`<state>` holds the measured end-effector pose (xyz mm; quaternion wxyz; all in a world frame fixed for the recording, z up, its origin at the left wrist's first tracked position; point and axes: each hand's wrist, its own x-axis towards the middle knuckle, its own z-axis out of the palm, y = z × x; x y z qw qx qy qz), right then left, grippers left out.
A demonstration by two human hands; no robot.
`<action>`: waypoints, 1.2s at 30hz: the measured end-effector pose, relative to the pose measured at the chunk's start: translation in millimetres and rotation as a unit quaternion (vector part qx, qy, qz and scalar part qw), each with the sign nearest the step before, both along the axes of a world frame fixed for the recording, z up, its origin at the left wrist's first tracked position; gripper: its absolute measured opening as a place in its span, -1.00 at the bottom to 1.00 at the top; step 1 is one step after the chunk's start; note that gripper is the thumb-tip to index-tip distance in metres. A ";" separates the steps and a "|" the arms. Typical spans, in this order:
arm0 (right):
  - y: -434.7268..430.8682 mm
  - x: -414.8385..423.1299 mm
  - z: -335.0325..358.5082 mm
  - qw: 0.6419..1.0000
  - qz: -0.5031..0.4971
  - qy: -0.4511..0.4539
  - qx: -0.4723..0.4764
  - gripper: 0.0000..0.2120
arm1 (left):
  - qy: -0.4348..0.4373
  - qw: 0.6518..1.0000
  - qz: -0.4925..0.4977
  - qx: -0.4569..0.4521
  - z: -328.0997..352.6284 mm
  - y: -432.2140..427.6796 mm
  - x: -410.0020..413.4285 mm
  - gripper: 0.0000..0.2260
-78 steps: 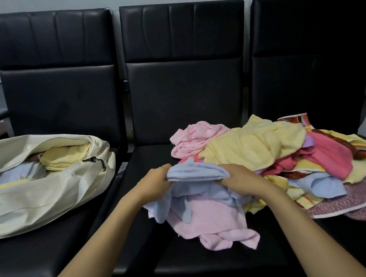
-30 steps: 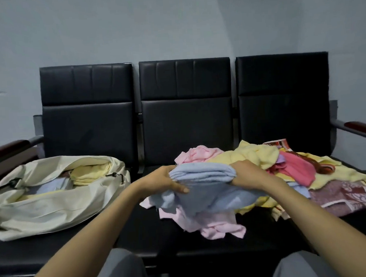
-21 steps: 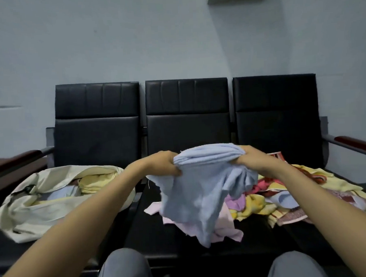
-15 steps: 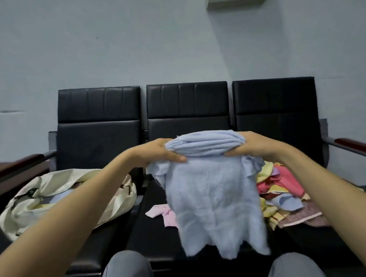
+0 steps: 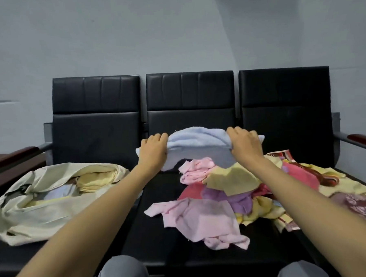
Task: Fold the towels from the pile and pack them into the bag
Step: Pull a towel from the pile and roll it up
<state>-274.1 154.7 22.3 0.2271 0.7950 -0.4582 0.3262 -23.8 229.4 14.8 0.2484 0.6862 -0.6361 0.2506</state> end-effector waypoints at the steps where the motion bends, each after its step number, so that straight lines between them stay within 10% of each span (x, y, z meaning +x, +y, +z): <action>1: -1.0 0.7 -8.0 0.999 -0.006 0.029 0.024 -0.76 | 0.004 1.000 -0.002 0.027 -12.9 -1.7 2.1 -0.80; 6: -3.2 -8.5 -68.5 0.952 0.028 0.142 0.270 -0.80 | 0.082 0.970 -0.038 0.226 -89.0 3.1 6.3 -0.76; 13: 5.1 -26.3 -108.4 0.757 0.159 0.178 0.608 -0.75 | 0.098 0.828 -0.083 0.546 -119.5 16.4 2.0 -0.80; 19: -19.1 -21.8 -131.3 0.805 0.128 0.095 0.572 -0.51 | 0.241 0.814 -0.058 0.526 -138.1 -1.1 10.5 -0.43; 25: -35.1 -17.3 -143.5 0.815 0.160 0.007 0.556 -0.85 | 0.287 0.862 -0.117 0.401 -173.4 -10.0 22.8 -0.73; 29: -32.0 -7.9 -153.2 0.810 0.160 -0.049 0.563 -0.63 | 0.438 0.798 -0.213 0.354 -173.0 -17.0 9.8 -0.86; 36: -26.9 11.5 -152.4 0.853 0.259 -0.045 0.452 -0.86 | 0.495 0.771 -0.235 0.324 -171.2 -31.2 -18.6 -0.71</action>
